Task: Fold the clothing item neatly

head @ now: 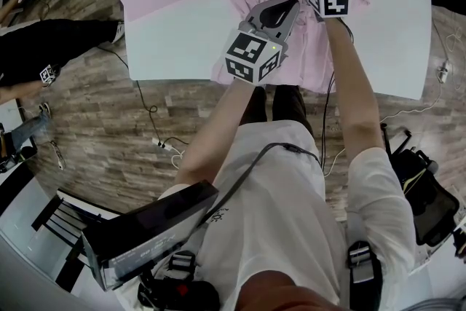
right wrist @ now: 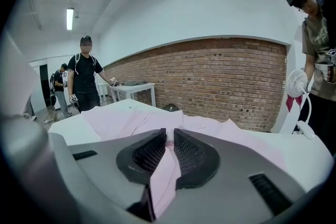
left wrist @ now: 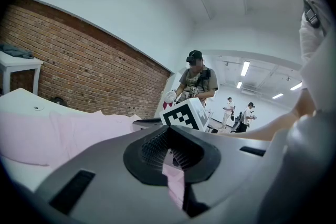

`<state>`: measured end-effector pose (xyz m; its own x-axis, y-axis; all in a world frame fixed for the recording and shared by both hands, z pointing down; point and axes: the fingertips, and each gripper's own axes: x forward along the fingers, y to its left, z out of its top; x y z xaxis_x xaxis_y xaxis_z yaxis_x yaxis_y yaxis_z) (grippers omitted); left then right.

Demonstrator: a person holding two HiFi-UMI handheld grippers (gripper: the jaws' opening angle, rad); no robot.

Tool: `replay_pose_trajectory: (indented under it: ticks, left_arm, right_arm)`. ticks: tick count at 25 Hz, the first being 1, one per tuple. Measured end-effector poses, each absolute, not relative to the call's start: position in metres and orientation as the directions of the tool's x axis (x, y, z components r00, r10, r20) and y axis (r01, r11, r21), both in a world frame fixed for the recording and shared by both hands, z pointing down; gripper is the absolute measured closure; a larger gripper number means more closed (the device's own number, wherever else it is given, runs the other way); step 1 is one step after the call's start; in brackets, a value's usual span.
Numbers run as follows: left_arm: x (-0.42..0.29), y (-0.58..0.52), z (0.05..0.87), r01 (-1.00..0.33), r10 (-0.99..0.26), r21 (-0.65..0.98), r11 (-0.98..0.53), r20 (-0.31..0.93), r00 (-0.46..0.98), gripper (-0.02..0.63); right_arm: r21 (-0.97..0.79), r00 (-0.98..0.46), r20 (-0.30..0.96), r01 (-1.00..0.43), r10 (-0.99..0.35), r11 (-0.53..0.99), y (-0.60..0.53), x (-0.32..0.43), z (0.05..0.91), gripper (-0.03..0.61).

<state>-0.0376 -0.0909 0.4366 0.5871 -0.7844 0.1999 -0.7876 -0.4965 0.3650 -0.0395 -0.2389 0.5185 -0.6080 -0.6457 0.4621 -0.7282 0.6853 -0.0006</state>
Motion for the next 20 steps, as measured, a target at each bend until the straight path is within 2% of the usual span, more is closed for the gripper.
replay_pose_trajectory:
  ticks: [20]
  left_arm:
    - [-0.064, -0.086, 0.447, -0.814, -0.808, 0.371, -0.447, 0.221, 0.545, 0.612]
  right_arm:
    - [-0.019, -0.660, 0.470, -0.672, -0.586, 0.740, -0.228, -0.088, 0.530, 0.528]
